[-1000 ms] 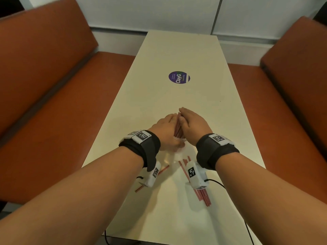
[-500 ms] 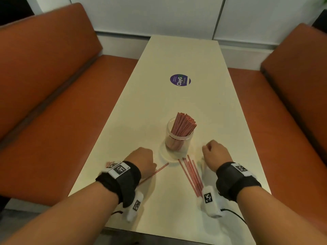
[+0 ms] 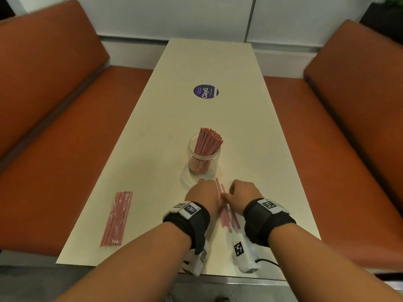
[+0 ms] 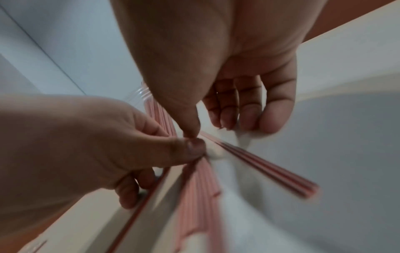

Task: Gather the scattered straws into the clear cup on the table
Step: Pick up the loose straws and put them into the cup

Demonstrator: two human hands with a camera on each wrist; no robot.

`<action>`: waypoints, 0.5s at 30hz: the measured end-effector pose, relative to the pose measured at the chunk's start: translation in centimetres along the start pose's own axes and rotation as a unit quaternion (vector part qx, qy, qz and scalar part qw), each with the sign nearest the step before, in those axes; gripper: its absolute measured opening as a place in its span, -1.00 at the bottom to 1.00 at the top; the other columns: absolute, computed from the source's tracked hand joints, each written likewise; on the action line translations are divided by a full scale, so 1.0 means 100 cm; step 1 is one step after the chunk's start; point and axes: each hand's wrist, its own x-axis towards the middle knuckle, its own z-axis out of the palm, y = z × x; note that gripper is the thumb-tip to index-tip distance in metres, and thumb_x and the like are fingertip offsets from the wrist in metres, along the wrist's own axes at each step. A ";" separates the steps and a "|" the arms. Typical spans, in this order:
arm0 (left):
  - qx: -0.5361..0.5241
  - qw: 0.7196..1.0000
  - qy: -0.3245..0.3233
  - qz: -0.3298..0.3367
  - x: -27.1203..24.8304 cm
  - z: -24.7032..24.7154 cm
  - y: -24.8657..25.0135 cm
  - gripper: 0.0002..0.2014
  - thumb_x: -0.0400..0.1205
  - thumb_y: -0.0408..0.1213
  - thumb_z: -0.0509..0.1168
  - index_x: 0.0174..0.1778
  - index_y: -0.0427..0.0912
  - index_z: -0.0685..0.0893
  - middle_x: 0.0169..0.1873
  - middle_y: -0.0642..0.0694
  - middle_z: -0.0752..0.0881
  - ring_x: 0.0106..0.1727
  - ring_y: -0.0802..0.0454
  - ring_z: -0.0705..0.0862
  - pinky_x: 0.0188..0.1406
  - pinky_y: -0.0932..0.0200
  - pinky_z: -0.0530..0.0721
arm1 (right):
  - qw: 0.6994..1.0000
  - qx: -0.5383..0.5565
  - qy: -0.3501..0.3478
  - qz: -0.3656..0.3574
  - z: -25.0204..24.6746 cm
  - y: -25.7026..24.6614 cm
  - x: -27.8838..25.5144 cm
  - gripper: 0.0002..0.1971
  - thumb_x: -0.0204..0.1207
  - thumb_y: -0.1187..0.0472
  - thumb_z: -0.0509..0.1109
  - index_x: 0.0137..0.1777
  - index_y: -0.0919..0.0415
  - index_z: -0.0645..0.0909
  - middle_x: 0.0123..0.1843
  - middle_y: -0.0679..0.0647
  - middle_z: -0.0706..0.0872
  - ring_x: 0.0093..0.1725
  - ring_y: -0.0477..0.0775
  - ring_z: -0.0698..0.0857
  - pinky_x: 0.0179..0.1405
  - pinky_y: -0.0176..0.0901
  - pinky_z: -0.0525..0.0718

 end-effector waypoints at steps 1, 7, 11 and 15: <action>-0.003 1.000 0.001 0.002 -0.001 -0.001 -0.004 -0.73 0.54 -0.05 0.33 0.02 -0.15 0.64 0.01 -0.14 0.68 -0.05 -0.13 0.70 -0.17 0.12 0.60 | 1.000 -0.006 0.003 0.002 0.003 -0.001 0.000 -0.57 0.49 -0.15 0.38 0.16 0.18 0.58 0.09 0.14 0.70 0.05 0.16 0.69 -0.02 -0.05 0.65; 0.023 1.000 -0.004 -0.006 -0.010 -0.010 -0.043 -0.71 0.52 -0.05 0.42 -0.06 -0.23 0.73 -0.08 -0.17 0.73 -0.04 -0.12 0.69 -0.15 0.13 0.55 | 1.000 -0.016 0.010 -0.009 0.008 -0.008 -0.003 -0.59 0.47 -0.07 0.44 0.17 0.19 0.56 0.13 0.14 0.68 0.09 0.17 0.68 -0.10 -0.11 0.58; 0.039 0.999 0.012 -0.023 -0.015 -0.013 -0.060 -0.77 0.58 -0.12 0.35 -0.14 -0.25 0.72 -0.30 -0.12 0.62 -0.21 -0.10 0.62 -0.26 0.17 0.45 | 1.000 -0.016 0.012 -0.004 0.007 -0.009 -0.008 -0.58 0.46 -0.09 0.43 0.17 0.18 0.55 0.12 0.10 0.68 0.00 0.13 0.67 -0.11 -0.10 0.62; 0.097 0.995 0.000 -0.038 -0.016 -0.014 -0.062 -0.84 0.62 -0.25 0.27 -0.15 -0.25 0.69 -0.23 -0.15 0.69 -0.07 -0.15 0.71 -0.25 0.15 0.47 | 1.000 -0.027 -0.004 0.006 0.009 -0.020 -0.015 -0.59 0.43 -0.05 0.49 0.13 0.19 0.56 0.09 0.10 0.70 -0.09 0.09 0.65 -0.19 -0.17 0.56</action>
